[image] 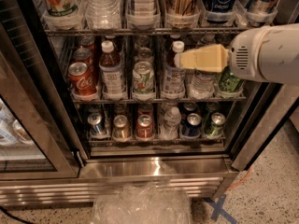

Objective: Pick pepsi can from top shelf of fridge

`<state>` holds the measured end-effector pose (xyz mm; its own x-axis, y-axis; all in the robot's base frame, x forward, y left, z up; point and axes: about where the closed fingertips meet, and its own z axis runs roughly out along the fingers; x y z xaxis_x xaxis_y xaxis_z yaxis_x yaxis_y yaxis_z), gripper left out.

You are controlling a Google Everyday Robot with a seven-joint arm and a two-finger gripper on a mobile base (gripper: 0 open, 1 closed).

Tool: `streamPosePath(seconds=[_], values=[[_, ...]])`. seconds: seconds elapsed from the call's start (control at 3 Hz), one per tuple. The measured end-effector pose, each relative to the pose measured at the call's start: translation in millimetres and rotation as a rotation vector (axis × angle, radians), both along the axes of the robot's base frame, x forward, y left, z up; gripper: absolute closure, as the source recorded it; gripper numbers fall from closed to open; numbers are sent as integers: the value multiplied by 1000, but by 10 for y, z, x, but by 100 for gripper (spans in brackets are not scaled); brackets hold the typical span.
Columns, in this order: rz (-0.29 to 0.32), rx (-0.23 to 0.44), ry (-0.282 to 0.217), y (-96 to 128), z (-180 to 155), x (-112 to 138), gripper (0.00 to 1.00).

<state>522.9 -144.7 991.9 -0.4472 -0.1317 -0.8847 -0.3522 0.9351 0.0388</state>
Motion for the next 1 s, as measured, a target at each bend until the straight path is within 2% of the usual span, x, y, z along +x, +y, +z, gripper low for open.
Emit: streamPosePath(seconds=[0.33,0.67,1.0], values=[[-121,-6,-126,-282,239,121,0],[-205,2,-218,-560,511,191,0],[-250,-5,-309,-725,818,200,0]])
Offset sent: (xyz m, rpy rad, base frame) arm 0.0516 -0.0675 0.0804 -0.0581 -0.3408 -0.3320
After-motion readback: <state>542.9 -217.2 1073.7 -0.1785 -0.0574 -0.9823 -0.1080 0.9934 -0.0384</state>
